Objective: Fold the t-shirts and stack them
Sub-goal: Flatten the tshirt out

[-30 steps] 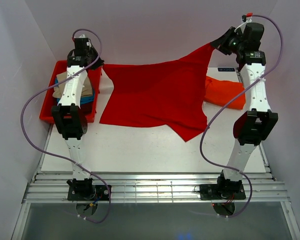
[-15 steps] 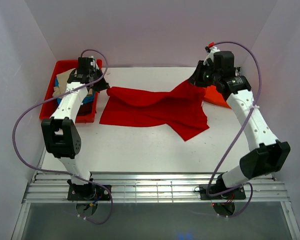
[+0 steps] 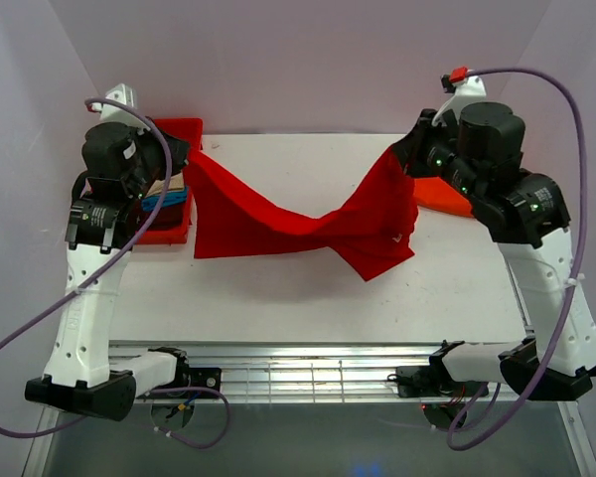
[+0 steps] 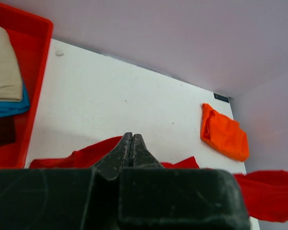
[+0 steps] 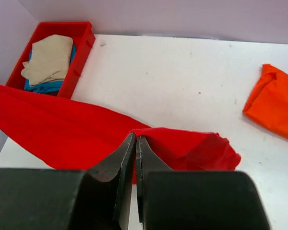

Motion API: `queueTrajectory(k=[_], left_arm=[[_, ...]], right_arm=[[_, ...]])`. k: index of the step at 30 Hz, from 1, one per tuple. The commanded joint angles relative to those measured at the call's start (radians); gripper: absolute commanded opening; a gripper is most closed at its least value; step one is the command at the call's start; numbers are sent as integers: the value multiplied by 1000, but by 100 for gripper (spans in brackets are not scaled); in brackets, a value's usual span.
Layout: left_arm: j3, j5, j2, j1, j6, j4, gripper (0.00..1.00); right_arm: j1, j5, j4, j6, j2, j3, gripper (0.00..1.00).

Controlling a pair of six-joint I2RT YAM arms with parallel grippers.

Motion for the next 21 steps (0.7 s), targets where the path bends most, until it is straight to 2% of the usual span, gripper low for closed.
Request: queueTrajectory(k=[1,4,6,10,21], left_arm=[[121,-136,-16,-6,-13,-91,0],[176,-165,-31,-6,-31,-107,0],[210,-173,-47,-6,-53,-108,0],[273,-187,-44,-6,-58,-121,0],[327,-124,44,-6,-38,-193,0]], right_arm=[[16,100,-68,-19,0,241,8],[18,118,-66,-37,10,382,8],[18,132,-34,-43,4,416,8],[18,151,26,-43,-26,390,8],[20,183,19,-73,-15,369,8]])
